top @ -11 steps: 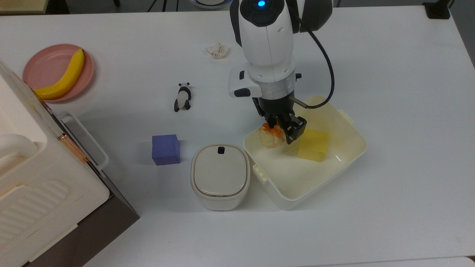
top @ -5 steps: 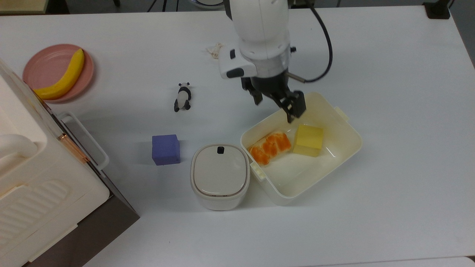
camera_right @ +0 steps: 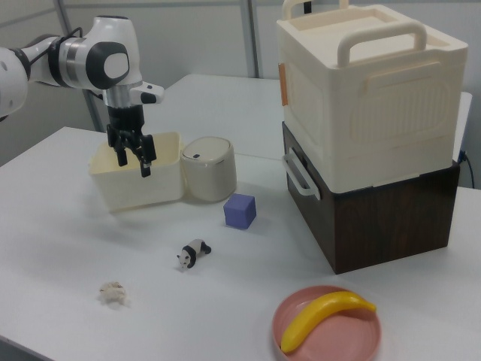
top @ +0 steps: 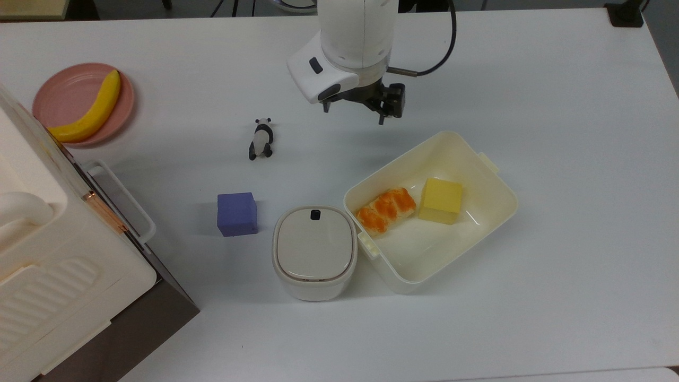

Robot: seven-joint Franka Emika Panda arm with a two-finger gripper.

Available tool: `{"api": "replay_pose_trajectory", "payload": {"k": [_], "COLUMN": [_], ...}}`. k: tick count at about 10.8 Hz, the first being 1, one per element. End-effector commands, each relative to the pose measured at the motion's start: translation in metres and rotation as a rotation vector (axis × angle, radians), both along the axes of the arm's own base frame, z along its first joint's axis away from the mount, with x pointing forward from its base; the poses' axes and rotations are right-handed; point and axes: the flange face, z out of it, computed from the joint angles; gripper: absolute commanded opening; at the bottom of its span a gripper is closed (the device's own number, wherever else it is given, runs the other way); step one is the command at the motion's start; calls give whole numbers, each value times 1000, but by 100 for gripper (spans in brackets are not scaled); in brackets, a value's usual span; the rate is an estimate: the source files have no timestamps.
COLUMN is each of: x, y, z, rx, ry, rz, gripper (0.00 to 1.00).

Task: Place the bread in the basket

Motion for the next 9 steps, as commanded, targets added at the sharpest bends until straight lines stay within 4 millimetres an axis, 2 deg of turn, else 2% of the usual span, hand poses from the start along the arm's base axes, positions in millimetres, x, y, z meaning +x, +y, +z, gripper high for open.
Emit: {"api": "replay_pose_trajectory", "payload": {"k": [1,2,5,7,9], "x": [-23,-30,-31,-41,-41], "y": [-38,-42,-68,-70,-70], "z": [18,19,40,59,60], "rx": [-9,-7,-8,-7,-8], "ry": [2,1,-34,-54,-57], "rz": [124,130,106,89,83], "gripper": [100,100,100,100,100]}}
